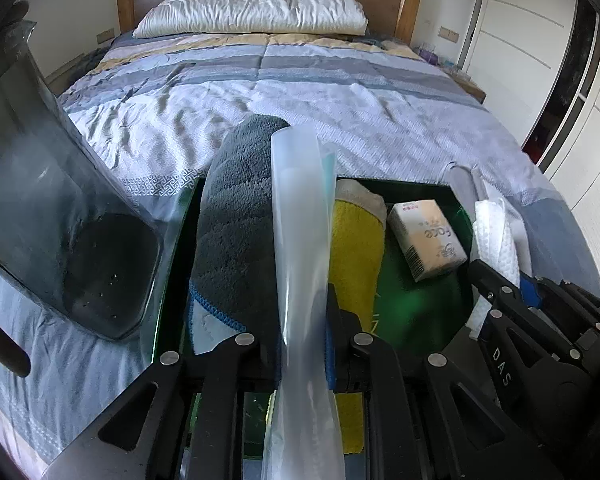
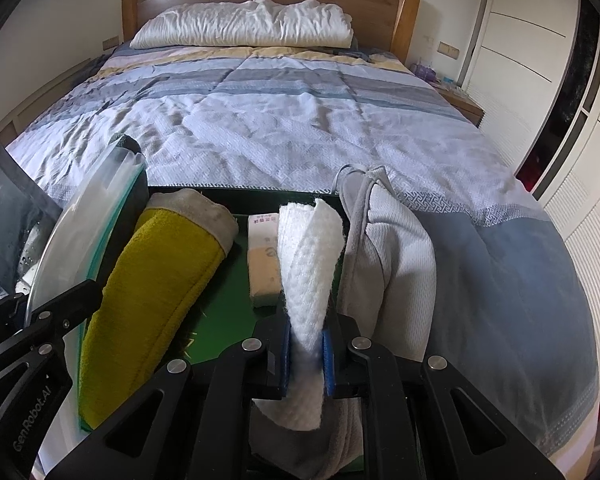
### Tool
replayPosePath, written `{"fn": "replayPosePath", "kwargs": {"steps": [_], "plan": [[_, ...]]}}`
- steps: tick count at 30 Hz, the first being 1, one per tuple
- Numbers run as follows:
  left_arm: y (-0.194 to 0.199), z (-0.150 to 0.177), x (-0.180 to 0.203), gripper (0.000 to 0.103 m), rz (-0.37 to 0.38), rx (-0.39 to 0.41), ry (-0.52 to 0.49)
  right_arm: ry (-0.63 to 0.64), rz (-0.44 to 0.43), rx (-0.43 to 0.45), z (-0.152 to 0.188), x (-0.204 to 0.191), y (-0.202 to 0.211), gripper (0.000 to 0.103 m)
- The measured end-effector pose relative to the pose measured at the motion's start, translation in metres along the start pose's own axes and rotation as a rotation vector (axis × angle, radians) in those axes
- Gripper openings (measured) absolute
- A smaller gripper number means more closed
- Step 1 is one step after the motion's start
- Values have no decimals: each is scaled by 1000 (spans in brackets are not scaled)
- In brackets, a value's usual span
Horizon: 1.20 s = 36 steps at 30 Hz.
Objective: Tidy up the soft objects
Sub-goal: 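Lower the plastic sleeve and white cloth into the tray with both tools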
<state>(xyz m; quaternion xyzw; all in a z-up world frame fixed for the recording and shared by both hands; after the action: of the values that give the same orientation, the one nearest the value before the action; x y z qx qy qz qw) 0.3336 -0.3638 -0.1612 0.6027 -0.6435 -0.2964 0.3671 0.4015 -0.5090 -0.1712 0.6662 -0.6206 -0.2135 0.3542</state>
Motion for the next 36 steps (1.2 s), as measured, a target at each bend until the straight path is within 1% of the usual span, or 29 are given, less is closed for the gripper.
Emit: {"fn": "replayPosePath", "kwargs": {"steps": [24, 29, 32, 34, 36], "plan": [[-1, -1, 0, 14, 9, -15, 9, 3, 8, -13, 1, 1, -2, 14], [-1, -1, 1, 19, 13, -10, 12, 3, 7, -14, 0, 2, -3, 14], [0, 0, 2, 22, 20, -10, 10, 4, 9, -15, 0, 2, -3, 16], [1, 0, 3, 27, 27, -10, 8, 4, 7, -16, 0, 2, -3, 18], [3, -1, 3, 39, 33, -6, 13, 4, 8, -13, 0, 2, -2, 23]]}}
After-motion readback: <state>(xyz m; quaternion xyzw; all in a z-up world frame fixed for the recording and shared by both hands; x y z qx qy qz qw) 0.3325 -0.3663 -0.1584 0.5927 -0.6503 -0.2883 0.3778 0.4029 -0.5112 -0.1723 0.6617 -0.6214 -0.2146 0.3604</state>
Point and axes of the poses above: each gripper's, at about its wrist camera, not at the fingertips, and y roughly against the way its jaws point, x to its right, z to its underside, the point moved 9 cm from there along -y, roughly the way its jaws point, and after that the axes turned 6 degrees about y, right-handed, at the moved point
